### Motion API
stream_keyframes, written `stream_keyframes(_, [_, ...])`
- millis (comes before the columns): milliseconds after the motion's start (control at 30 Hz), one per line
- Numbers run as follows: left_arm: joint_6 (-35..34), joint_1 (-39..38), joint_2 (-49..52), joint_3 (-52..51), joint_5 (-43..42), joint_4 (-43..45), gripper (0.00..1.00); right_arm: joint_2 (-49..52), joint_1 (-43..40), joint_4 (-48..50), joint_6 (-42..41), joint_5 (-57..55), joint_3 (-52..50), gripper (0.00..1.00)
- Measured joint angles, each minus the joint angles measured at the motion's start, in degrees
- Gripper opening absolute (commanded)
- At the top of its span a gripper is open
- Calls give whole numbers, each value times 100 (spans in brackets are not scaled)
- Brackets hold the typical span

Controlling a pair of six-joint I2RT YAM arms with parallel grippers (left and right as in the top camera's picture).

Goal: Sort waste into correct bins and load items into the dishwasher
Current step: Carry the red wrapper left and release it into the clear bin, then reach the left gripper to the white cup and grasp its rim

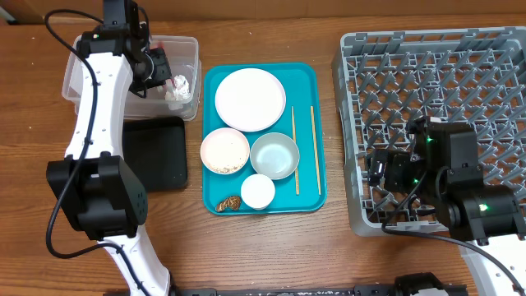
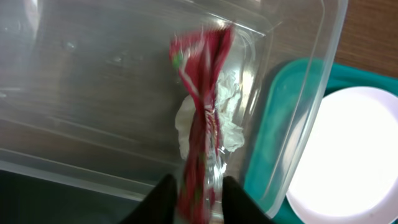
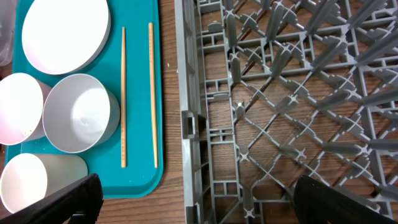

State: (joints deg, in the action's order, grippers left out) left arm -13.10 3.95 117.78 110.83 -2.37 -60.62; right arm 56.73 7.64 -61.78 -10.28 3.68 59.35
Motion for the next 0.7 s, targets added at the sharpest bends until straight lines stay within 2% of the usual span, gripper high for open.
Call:
stream_keyframes(200, [20,0,0,0,7,-129,46,0,2,0,2,-2,0,100])
stream_keyframes(333, [20,-13,0,109,-79,-518,48,0,2,2,2,-2,0,100])
stream_keyframes(467, [20,-111,-109,306,-116,-870,55,0,0,2,-2,-2,0,100])
stream_keyframes(533, [20,-227,-269,328,-133,-1158,61,0,0,0,0,0,0,100])
stream_keyframes(700, [24,-667,-743,415,-306,-2055,61,0,0,-2,0,-2,0,100])
